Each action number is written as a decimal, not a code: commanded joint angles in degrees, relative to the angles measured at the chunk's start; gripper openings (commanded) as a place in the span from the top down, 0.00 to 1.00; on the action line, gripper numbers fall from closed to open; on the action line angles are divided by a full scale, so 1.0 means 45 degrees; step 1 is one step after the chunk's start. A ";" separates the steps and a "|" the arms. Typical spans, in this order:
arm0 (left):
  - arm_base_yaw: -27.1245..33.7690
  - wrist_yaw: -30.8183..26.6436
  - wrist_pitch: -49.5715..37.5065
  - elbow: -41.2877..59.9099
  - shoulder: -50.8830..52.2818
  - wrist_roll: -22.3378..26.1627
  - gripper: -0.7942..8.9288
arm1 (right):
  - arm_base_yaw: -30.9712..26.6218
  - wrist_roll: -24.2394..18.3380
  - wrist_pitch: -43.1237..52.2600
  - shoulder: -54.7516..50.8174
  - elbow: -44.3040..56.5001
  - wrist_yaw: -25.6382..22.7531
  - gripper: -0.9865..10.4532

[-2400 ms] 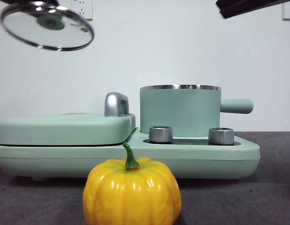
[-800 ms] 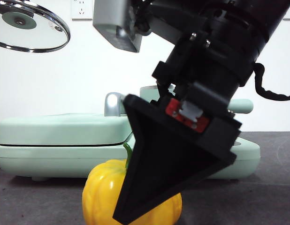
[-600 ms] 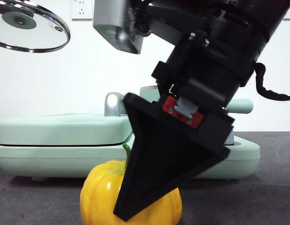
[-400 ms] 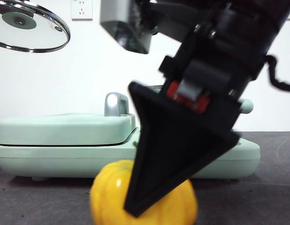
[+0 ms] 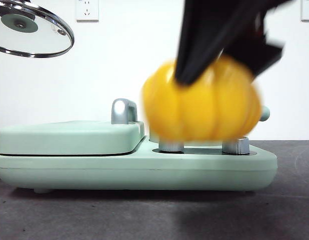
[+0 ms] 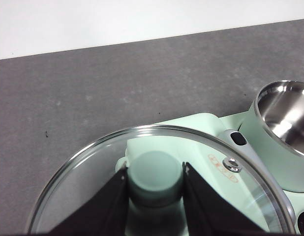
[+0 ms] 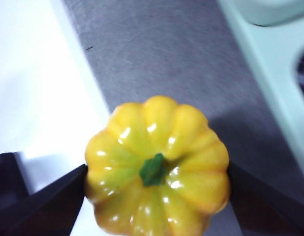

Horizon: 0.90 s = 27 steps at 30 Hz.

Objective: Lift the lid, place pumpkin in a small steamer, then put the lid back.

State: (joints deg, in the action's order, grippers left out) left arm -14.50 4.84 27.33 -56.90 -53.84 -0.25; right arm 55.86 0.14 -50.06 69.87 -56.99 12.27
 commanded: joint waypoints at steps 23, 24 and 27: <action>-0.0029 0.0063 -0.0364 -0.0170 -0.0019 -0.0199 0.91 | -0.4396 0.0908 -0.5197 0.3541 -0.9583 -0.1234 0.57; -0.0029 0.0063 -0.0359 -0.0170 -0.0019 -0.0199 0.91 | -0.4541 0.0758 -0.5207 0.3881 -0.9860 -0.1321 0.57; -0.0029 0.0063 -0.0364 -0.0170 -0.0019 -0.0199 0.91 | -0.4920 0.0627 -0.5202 0.4940 -1.0642 -0.1443 0.57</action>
State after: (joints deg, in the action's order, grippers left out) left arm -14.50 4.82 27.31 -56.90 -53.84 -0.89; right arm 33.61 4.36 -73.52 90.24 -103.13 5.96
